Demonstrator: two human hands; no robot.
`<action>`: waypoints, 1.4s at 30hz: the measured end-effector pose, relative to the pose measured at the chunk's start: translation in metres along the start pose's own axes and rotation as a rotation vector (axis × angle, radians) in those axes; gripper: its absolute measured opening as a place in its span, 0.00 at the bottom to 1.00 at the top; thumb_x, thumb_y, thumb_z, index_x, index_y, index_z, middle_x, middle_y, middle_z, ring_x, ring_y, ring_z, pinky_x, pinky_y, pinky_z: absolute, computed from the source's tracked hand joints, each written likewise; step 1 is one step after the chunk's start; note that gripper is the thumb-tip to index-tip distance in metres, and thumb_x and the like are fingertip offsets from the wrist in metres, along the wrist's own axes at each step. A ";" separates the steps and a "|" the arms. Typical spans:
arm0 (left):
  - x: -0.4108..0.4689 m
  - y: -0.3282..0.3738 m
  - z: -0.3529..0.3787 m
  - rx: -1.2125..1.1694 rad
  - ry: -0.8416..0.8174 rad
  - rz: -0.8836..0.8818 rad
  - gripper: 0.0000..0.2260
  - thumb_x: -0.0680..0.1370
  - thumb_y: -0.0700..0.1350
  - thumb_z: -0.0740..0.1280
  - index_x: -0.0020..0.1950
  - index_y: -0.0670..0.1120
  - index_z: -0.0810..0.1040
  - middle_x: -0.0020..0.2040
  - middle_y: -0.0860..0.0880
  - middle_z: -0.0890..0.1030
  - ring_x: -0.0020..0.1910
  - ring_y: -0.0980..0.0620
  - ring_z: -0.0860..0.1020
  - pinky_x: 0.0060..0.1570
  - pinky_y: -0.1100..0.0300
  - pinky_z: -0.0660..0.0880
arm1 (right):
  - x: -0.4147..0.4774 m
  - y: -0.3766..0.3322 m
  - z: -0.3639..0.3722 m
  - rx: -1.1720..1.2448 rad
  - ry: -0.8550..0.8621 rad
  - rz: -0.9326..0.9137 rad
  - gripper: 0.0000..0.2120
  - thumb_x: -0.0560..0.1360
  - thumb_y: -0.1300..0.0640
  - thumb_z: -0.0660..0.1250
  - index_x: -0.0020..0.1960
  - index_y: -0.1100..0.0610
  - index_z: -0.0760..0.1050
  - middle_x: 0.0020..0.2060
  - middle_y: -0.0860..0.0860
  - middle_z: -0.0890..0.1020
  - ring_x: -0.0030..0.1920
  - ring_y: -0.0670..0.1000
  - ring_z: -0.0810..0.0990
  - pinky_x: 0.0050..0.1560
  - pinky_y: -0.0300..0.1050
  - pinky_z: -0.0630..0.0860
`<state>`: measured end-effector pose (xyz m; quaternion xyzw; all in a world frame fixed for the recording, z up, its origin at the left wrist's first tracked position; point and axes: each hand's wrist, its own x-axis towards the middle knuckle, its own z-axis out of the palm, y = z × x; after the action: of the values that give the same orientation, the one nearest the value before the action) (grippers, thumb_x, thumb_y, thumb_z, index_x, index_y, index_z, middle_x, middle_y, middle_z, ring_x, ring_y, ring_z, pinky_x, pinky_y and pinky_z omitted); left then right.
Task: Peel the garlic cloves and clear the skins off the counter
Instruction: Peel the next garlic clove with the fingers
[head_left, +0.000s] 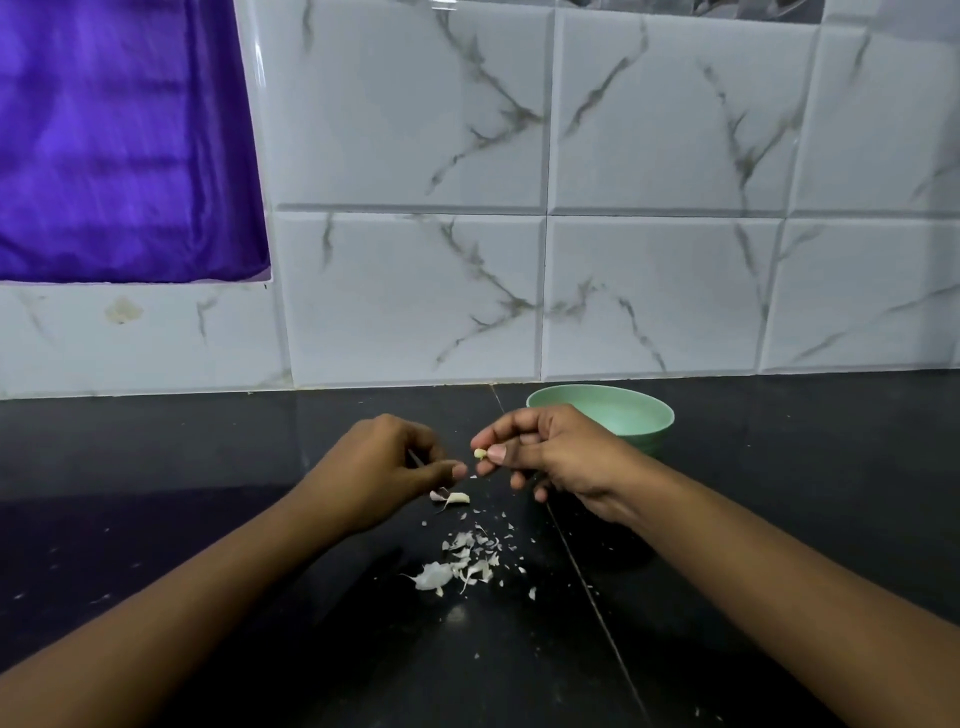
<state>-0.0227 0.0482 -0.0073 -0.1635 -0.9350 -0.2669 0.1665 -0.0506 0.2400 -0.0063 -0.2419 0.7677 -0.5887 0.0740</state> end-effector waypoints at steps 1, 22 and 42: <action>-0.001 0.002 0.001 -0.017 0.025 0.033 0.05 0.73 0.49 0.72 0.38 0.56 0.80 0.30 0.59 0.81 0.31 0.65 0.77 0.34 0.70 0.70 | 0.000 -0.001 0.000 0.033 -0.002 0.009 0.04 0.76 0.64 0.66 0.46 0.56 0.77 0.35 0.48 0.84 0.26 0.41 0.74 0.23 0.32 0.67; -0.009 0.012 0.003 -0.225 0.221 0.070 0.05 0.74 0.46 0.72 0.38 0.51 0.84 0.33 0.57 0.83 0.32 0.61 0.82 0.35 0.70 0.73 | -0.003 0.000 0.013 0.029 0.067 -0.121 0.06 0.73 0.66 0.69 0.44 0.58 0.75 0.34 0.54 0.83 0.31 0.46 0.79 0.29 0.40 0.76; -0.011 0.017 0.003 -0.240 0.266 -0.009 0.04 0.71 0.43 0.74 0.37 0.49 0.83 0.27 0.59 0.81 0.27 0.60 0.80 0.29 0.73 0.69 | -0.004 -0.001 0.019 0.018 0.084 -0.116 0.05 0.73 0.66 0.70 0.44 0.59 0.75 0.33 0.54 0.82 0.33 0.46 0.82 0.35 0.39 0.79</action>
<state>-0.0072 0.0606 -0.0063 -0.1410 -0.8669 -0.3966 0.2670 -0.0389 0.2250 -0.0120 -0.2603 0.7496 -0.6085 0.0098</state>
